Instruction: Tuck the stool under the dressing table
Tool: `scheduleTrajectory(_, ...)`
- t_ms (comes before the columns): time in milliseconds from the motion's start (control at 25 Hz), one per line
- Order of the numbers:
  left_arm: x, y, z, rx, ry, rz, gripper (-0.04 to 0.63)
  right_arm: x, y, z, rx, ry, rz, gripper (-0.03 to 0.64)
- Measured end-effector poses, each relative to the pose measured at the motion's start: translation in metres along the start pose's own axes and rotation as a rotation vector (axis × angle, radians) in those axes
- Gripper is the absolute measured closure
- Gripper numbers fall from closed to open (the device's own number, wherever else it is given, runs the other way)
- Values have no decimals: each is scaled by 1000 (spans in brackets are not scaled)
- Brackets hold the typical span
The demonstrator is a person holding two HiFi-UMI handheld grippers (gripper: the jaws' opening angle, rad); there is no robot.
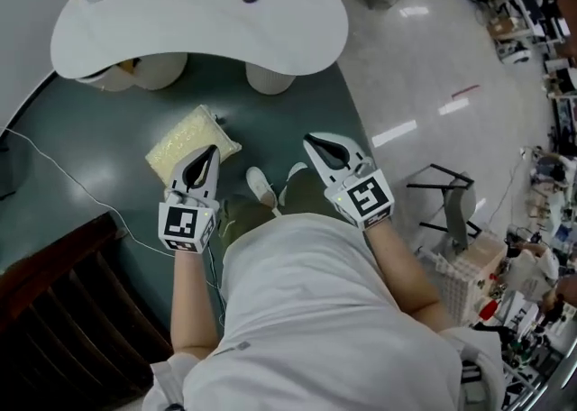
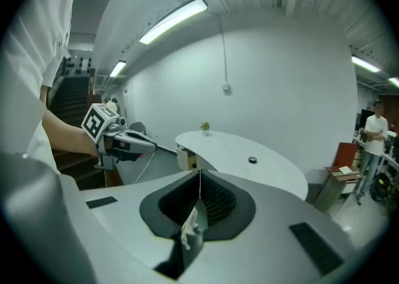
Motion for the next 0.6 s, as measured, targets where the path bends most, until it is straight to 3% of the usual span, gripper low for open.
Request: scheduleTrajectory(600,-69,44,-50,-174,-451,-199,591,12,-9,152,-166,-409,-118,594)
Point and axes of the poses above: the fingertips, and each gripper's own axes: z forward along the fingers, x to its right, y out of its underside, the point moved 5 cm from there along -z, backward along the fingers, and after that the axes turned 8 degrees about z, right-handed, at the moved point
